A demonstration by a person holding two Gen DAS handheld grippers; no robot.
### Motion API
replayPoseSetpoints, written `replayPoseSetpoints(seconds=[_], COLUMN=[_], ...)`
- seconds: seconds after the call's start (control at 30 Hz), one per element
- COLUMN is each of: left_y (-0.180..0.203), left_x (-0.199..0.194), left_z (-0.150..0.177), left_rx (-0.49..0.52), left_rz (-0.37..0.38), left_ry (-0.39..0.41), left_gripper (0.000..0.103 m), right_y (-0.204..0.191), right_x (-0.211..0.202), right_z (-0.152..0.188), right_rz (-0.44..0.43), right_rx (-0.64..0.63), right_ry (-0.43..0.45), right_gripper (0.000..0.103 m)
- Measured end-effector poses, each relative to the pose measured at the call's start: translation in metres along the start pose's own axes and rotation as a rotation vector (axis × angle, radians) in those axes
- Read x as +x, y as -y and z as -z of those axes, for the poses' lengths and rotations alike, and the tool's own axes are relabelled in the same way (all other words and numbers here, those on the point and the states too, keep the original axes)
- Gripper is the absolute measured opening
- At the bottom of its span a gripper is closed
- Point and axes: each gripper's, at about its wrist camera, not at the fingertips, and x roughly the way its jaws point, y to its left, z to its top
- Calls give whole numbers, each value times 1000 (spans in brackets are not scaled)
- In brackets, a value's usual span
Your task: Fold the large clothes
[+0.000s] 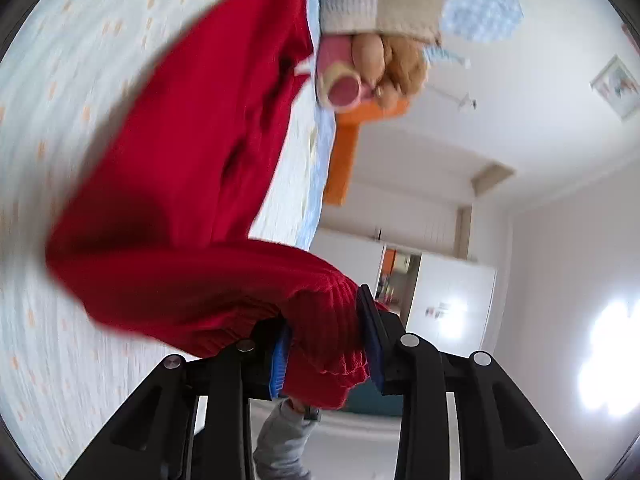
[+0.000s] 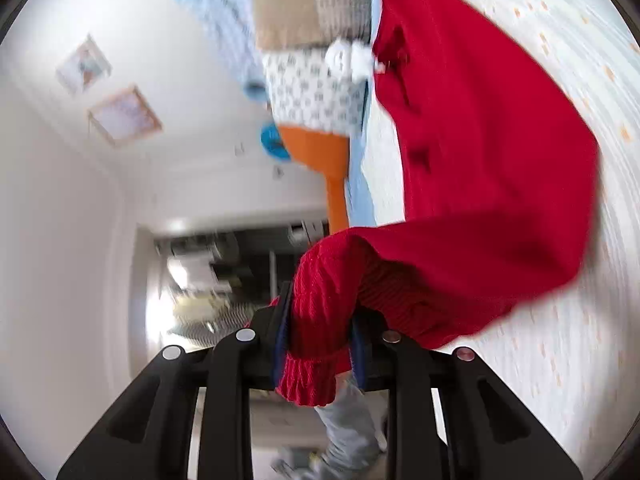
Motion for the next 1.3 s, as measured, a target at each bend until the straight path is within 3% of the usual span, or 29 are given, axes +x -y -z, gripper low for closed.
replayPoseSetpoints(seconds=[0.13,0.23,0.4,0.43,0.47,0.5,0.53,0.67,0.77,0.8,0.83,0.87,0.93,1.0,1.07,1.2,1.27,1.3], left_y=[-17,-43,-62,-61,-56,-50,-36,12,44,51,58,67,85,93,102,102,82,67], left_x=[-3,-4,13,14,15,19,17,19,23,24,25,23,20,26,32,51,57,58], left_z=[-53,-87,-115,-117,-118,-115,-113,-104,-91,-89,-88,-88,-87,-88,-80,-68,-73,-80], left_rx=[-99,-159,-191,-197,-197,-186,-145,-14,66,82,96,127,186,190,267,514,555,548], left_rz=[-29,-54,-68,-70,-79,-96,-133,-293,-418,-445,-457,-428,-420,-412,-539,-976,-1118,-1135], left_ry=[87,100,73,48,24,6,-21,-73,-93,-91,-86,-59,-8,-11,-8,26,27,12], left_gripper=[36,36,38,38,38,39,39,41,49,59,94,99,100,100,100,100,100,100], right_y=[16,39,59,57,48,37,19,-38,-81,-94,-98,-101,-92,-71,-48,-17,-9,0], right_x=[11,27,44,46,47,44,39,25,35,46,52,63,74,78,76,77,78,78], right_z=[-56,-90,-117,-120,-122,-123,-123,-117,-93,-77,-66,-50,-35,-38,-50,-76,-84,-91], right_rz=[51,105,190,193,185,207,238,274,479,604,688,830,937,999,1004,967,928,873], right_rx=[75,158,213,207,193,160,98,-89,-384,-543,-638,-779,-926,-945,-877,-794,-740,-676], right_ry=[97,135,162,149,135,142,168,167,100,59,38,17,-17,-42,-64,-43,-48,-66], right_gripper=[25,25,32,47,80,96,99,99,99,99,99,96,86,80,65,66,66,63])
